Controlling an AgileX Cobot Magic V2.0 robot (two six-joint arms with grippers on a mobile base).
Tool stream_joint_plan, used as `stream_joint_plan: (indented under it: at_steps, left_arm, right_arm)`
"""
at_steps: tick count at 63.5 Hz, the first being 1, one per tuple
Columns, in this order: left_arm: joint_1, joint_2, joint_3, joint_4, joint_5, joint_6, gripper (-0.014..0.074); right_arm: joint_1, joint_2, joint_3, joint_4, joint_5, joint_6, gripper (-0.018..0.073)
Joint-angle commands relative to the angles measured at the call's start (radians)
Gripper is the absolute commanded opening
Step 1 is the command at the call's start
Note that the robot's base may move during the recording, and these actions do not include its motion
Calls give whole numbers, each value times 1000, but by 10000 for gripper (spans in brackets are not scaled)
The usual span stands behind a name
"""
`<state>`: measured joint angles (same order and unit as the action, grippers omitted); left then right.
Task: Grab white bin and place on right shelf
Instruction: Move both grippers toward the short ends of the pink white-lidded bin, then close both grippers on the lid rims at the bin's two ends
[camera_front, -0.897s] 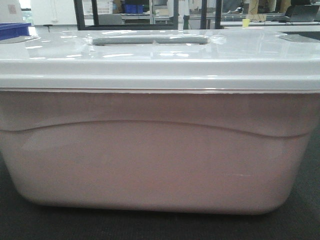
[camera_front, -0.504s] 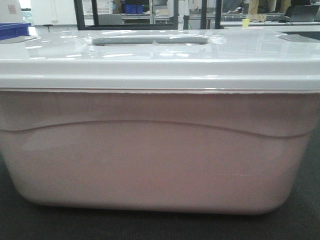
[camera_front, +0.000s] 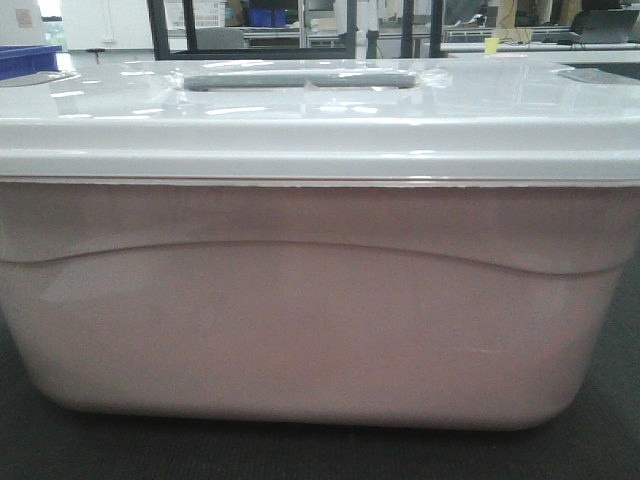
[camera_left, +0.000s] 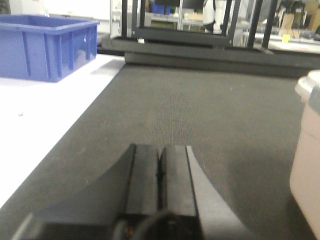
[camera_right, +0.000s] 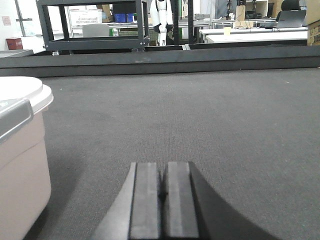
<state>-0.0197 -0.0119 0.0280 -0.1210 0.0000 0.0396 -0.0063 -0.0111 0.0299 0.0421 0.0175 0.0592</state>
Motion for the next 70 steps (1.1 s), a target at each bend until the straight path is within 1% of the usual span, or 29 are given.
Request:
stream_joint_plan:
  at_steps: [1, 7, 11, 15, 21, 22, 28, 31, 34, 38, 40, 43, 47, 51, 56, 61, 64, 66, 70]
  left_arm:
    - [1, -14, 15, -8, -152, 1, -119]
    - [1, -5, -9, -8, -226, 1, -119]
    - [1, 11, -58, -8, -200, 1, -118]
    - [-1, 44, -153, 8, -144, 1, -118]
    - [-5, 129, -314, 63, -13, 1, -113]
    - [-5, 136, -341, 65, 0, 1, -113]
    - [-7, 249, -512, 70, 161, 1, -113]
    - [-7, 300, -597, 56, 233, 1, -113]
    - [-7, 369, -686, 27, 327, 1, -113]
    - [-7, 447, -758, -1, 415, 1, -112]
    - [-7, 481, -789, -8, 447, 1, -110]
    - [-13, 536, -837, -10, 489, 1, -96]
    - [-44, 591, -869, -12, 500, 1, -50]
    - [-71, 638, -888, -25, 498, 1, 20]
    - [-108, 689, -906, -73, 503, 1, 148]
    - [-131, 732, -917, -116, 524, 1, 300]
    - [-136, 752, -924, -139, 547, 1, 372]
    - [-136, 769, -930, -168, 568, 1, 419]
    - [-134, 795, -949, -209, 621, 1, 465]
  right_arm:
    - [-5, -18, -1, -2, -121, -8, 70]
    - [-5, -18, -10, 11, -194, -7, 70]
    - [-5, -18, -39, 46, -214, -7, 70]
    - [-5, -17, -96, 66, -191, -7, 70]
    - [-5, 0, -217, 71, -112, -7, 70]
    - [-5, 6, -235, 71, -90, -7, 70]
    - [-5, 65, -353, 71, -10, -7, 70]
    - [-5, 101, -400, 73, 21, -7, 79]
    - [-5, 151, -451, 74, 27, -7, 111]
    - [-5, 204, -495, 75, 18, -7, 168]
    - [-5, 238, -512, 75, 13, -7, 206]
    - [-5, 285, -536, 75, 12, -7, 296]
    - [-5, 351, -560, 75, 18, -7, 419]
    - [-5, 399, -571, 75, 26, -7, 504]
    - [-5, 454, -577, 75, 30, -7, 591]
    - [-5, 497, -587, 78, 46, -7, 629]
    - [-5, 517, -601, 96, 68, -1, 628]
    - [-5, 528, -611, 122, 90, 8, 628]
    - [-5, 550, -644, 212, 171, 35, 628]
